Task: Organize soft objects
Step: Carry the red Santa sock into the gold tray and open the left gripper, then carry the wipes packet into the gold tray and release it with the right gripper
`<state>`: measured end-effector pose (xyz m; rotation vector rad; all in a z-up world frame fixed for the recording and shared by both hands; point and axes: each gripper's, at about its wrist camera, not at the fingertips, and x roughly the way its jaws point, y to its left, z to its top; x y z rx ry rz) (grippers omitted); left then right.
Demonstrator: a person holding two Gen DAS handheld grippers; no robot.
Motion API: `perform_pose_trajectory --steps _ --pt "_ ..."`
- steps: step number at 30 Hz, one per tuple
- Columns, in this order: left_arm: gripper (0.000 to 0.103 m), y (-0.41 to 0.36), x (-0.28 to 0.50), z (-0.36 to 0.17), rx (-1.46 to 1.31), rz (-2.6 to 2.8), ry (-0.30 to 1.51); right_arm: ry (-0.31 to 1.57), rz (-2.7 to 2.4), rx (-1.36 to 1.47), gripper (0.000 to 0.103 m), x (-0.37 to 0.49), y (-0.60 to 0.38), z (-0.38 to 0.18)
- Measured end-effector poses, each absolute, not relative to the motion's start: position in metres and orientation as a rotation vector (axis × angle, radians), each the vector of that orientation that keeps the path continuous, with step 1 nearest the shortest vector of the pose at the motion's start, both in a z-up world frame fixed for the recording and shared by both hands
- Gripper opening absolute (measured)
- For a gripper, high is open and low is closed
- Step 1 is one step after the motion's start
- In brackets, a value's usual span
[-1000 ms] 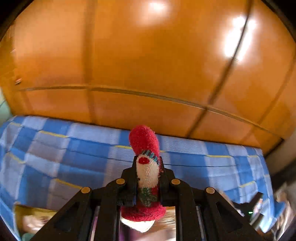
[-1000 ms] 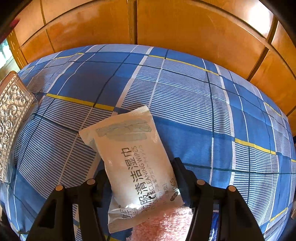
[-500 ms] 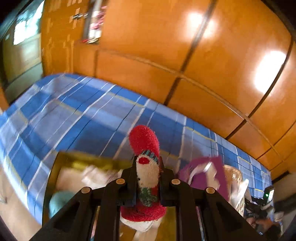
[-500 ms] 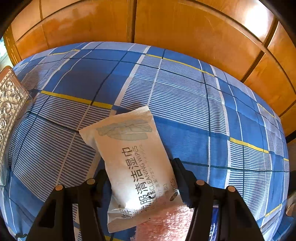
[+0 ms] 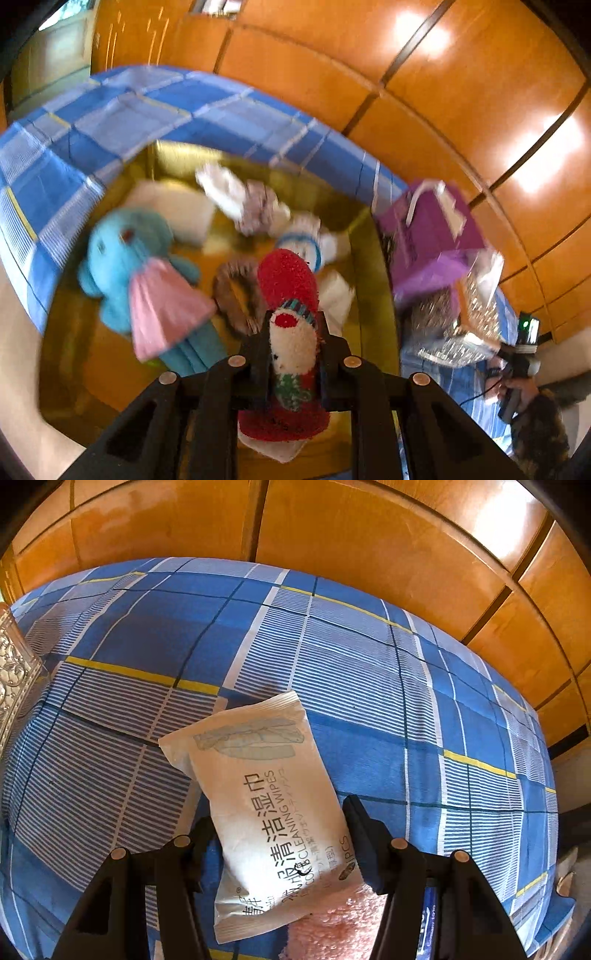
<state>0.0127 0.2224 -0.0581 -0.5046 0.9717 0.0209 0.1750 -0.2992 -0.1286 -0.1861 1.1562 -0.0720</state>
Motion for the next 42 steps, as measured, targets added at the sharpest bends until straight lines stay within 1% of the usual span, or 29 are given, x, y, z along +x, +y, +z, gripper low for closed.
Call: perform_pose_trajectory --steps 3,5,7,10,17,24,27,35,42 --pt "0.024 0.209 0.010 -0.070 -0.468 0.033 0.992 1.157 -0.093 -0.198 0.058 0.175 -0.296 -0.128" --pt "0.037 0.204 0.008 -0.076 -0.452 0.037 1.001 1.158 -0.105 -0.202 0.058 0.175 -0.295 -0.127" --pt "0.044 0.196 0.004 -0.076 -0.390 0.067 0.988 1.156 -0.111 -0.203 0.058 0.176 -0.295 -0.128" --pt "0.049 0.192 0.000 -0.074 -0.340 0.099 0.967 1.149 -0.120 -0.193 0.058 0.175 -0.295 -0.127" --pt "0.052 0.190 -0.007 -0.066 -0.253 0.149 0.932 1.141 -0.141 -0.171 0.058 0.172 -0.294 -0.128" --pt "0.053 0.181 -0.014 -0.054 -0.181 0.139 0.889 1.214 -0.125 -0.137 0.056 0.187 -0.298 -0.121" --pt "0.053 0.178 -0.016 -0.049 -0.157 0.141 0.871 1.218 -0.114 -0.142 0.056 0.197 -0.293 -0.112" --pt "0.054 0.175 -0.021 -0.040 -0.134 0.138 0.839 1.125 -0.005 -0.243 0.056 0.231 -0.237 -0.049" --pt "0.054 0.176 -0.024 -0.039 -0.132 0.138 0.829 1.011 0.138 -0.347 0.056 0.241 -0.155 0.011"
